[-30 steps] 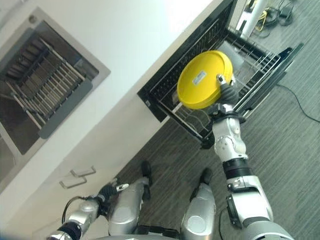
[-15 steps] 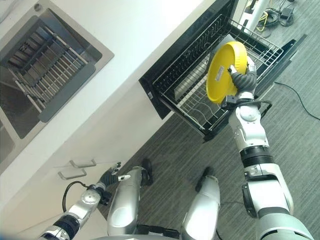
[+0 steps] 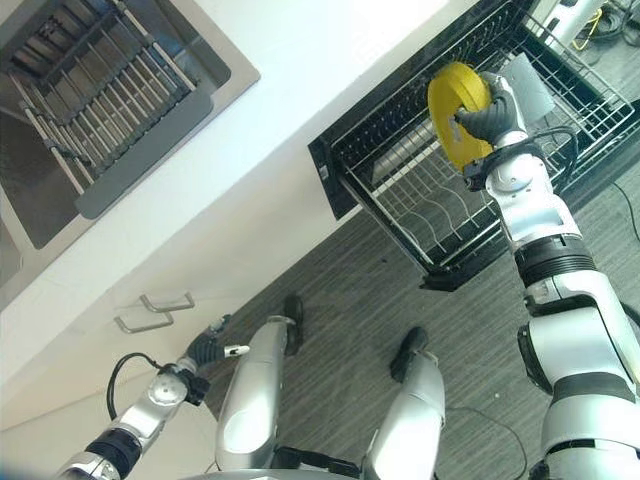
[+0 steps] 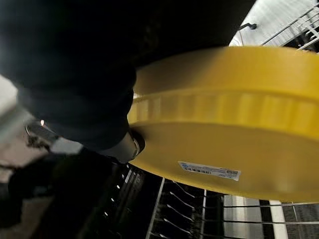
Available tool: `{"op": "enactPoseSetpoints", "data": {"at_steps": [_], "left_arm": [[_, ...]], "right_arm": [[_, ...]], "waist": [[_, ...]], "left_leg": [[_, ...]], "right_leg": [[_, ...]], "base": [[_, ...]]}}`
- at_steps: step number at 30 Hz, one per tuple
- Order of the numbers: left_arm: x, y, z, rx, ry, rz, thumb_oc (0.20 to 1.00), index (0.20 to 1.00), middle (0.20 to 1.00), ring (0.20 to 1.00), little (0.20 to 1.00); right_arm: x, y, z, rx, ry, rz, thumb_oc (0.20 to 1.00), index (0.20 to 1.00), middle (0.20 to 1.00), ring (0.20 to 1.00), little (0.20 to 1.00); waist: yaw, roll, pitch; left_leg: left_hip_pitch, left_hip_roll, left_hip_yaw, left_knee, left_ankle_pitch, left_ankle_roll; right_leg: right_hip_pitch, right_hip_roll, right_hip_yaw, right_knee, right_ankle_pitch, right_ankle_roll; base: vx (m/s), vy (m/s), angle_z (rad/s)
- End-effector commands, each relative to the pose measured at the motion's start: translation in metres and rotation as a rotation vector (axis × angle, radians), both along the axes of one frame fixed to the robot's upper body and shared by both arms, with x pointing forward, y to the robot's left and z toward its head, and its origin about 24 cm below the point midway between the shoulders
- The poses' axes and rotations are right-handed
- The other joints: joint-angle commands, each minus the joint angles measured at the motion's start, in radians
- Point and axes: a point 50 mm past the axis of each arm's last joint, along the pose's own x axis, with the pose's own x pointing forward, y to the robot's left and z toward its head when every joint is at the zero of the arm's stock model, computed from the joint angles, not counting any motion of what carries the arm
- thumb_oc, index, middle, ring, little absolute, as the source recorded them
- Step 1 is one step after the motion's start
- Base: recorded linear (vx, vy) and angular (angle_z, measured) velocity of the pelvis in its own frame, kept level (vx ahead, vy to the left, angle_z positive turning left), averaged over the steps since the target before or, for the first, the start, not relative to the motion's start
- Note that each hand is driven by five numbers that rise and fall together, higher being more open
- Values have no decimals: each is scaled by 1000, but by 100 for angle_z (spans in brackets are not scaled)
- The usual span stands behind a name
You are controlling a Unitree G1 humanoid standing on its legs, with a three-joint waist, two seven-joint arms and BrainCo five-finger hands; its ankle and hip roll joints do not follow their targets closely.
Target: Place the dishes in the dishwasher.
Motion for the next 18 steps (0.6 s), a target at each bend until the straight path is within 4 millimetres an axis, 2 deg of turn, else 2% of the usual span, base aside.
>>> {"op": "enactPoseSetpoints", "data": {"at_steps": [1, 7, 11, 12, 18], "left_arm": [[-8, 10, 2, 48, -5, -46, 1000, 1000, 1000, 1000, 1000], [-3, 11, 9, 44, -32, -53, 1000, 1000, 1000, 1000, 1000], [-4, 9, 10, 24, -56, -52, 1000, 1000, 1000, 1000, 1000], [-5, 8, 11, 15, -68, -57, 1000, 1000, 1000, 1000, 1000], [-4, 2, 13, -5, -99, -67, 1000, 1000, 1000, 1000, 1000]], "right_arm": [[1, 14, 53, -204, -131, 16, 200, 200, 200, 200, 200], [4, 14, 50, -377, -123, -82, 200, 200, 200, 200, 200], [0, 13, 62, -684, -246, -211, 200, 200, 200, 200, 200], [-1, 13, 67, -823, -299, -276, 200, 200, 200, 200, 200], [-3, 6, 55, -981, -355, -376, 200, 200, 200, 200, 200]], "waist": [[25, -21, -29], [36, -25, -29], [44, -20, -29], [47, -17, -29], [49, -12, -29]], "left_leg": [[56, -43, -31, -122, 30, 36], [23, -45, -33, -133, 40, 40], [-10, -47, -35, -139, 47, 42], [-28, -52, -38, -136, 46, 44], [-69, -62, -45, -132, 45, 49]], "right_leg": [[6, 41, -39, 149, -119, -45], [-17, 42, -48, 130, -98, -33], [-43, 46, -48, 118, -86, -26], [-59, 48, -47, 119, -84, -22], [-94, 48, -47, 104, -73, -17]], "base": [[0, 0, 0], [-6, 6, 2], [-30, 12, 4], [-51, 4, 0], [-37, -3, 0]]}}
